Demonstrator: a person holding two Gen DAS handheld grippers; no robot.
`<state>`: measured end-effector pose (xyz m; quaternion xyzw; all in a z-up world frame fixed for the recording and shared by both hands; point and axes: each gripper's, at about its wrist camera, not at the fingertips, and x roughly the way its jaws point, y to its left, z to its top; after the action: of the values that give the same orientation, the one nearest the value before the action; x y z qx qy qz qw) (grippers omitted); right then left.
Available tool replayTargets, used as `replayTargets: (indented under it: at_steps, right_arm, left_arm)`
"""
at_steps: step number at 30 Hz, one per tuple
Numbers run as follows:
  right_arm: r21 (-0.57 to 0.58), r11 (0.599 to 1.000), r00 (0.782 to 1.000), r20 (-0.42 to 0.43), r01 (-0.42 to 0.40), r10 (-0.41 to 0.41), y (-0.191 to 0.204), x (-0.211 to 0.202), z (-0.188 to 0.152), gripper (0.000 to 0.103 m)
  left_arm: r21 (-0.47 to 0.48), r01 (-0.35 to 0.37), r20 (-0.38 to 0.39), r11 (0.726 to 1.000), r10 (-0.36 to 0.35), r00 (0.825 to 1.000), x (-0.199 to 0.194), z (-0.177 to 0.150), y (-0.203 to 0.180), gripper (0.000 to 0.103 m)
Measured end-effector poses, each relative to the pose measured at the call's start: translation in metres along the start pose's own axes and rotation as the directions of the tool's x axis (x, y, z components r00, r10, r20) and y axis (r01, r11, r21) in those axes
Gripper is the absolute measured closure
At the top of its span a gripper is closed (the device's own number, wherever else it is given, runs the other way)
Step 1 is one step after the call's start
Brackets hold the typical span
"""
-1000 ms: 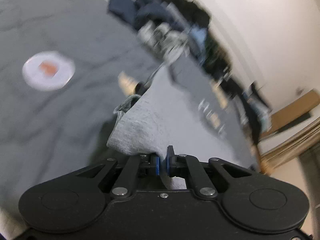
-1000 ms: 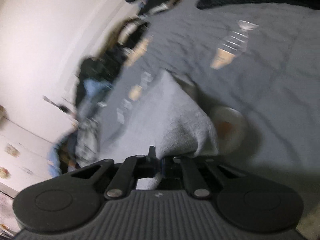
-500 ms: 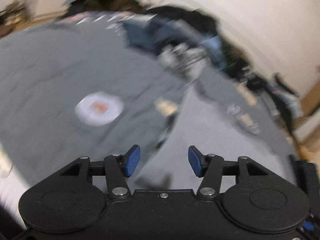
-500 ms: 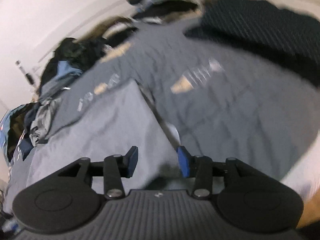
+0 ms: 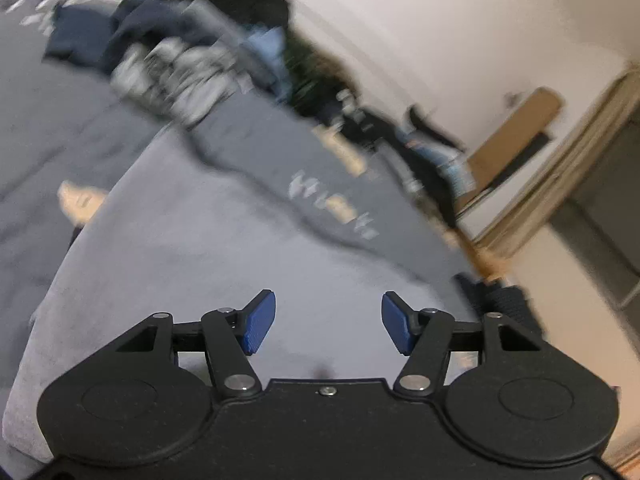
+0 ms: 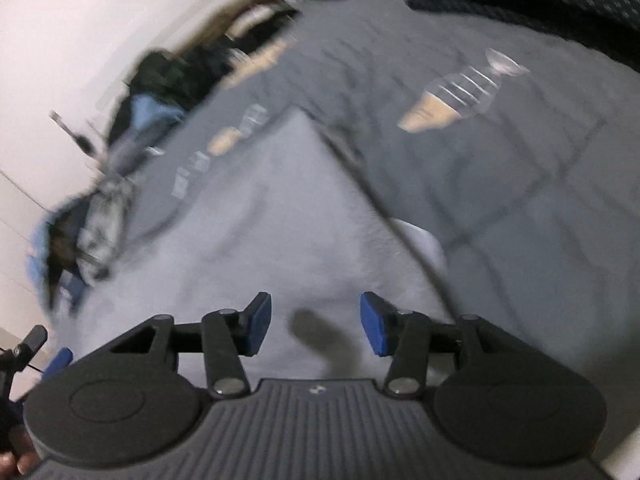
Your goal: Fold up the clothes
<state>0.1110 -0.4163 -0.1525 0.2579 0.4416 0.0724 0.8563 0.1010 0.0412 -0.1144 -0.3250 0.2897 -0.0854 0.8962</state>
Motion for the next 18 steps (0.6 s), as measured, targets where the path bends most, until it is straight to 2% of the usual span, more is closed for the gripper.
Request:
replayTargets:
  at_steps: [3,5,7,9,12,14,15,18]
  right_arm:
    - [0.005,0.998,0.998,0.021,0.066,-0.066,-0.013,-0.016,0.001,0.057]
    - [-0.045,0.983,0.983,0.055,0.178,-0.176,-0.015,-0.025,-0.002,0.054]
    - [-0.018,0.981,0.98,0.061,0.191,-0.189,-0.025,-0.031,-0.001,0.054]
    - [0.032,0.987,0.982,0.101,0.158,-0.161,-0.029,-0.044,0.001,0.054]
    - [-0.019,0.992,0.981,0.152,0.128,-0.124,-0.025,-0.063,0.002,0.054]
    - [-0.18,0.971,0.98,0.149,0.159,-0.133,-0.012,-0.068,0.002,0.054]
    - [-0.279,0.944,0.98,0.139,0.173,-0.139,-0.005,-0.068,0.0,0.054]
    - [-0.546,0.815,0.98,0.129,0.195,-0.149,0.011,-0.066,-0.014,0.054]
  left_arm:
    - [-0.079,-0.088,-0.027,0.993,0.086,0.996,0.01,-0.003,0.026,0.045]
    - [-0.119,-0.081,-0.025,0.99,0.079,0.997,0.009,-0.003,0.037,0.045]
    - [-0.134,-0.083,-0.025,0.987,0.081,0.996,0.008,-0.003,0.04,0.045]
    - [-0.11,-0.091,-0.022,0.99,0.089,0.996,0.007,-0.001,0.035,0.045]
    - [-0.083,-0.101,-0.027,0.992,0.099,0.995,0.004,-0.002,0.029,0.045]
    - [-0.079,-0.099,-0.031,0.992,0.097,0.995,0.004,-0.003,0.029,0.045]
    - [-0.08,-0.099,-0.034,0.992,0.097,0.995,0.004,-0.003,0.028,0.045]
    - [-0.081,-0.102,-0.041,0.992,0.099,0.994,0.003,-0.003,0.027,0.045]
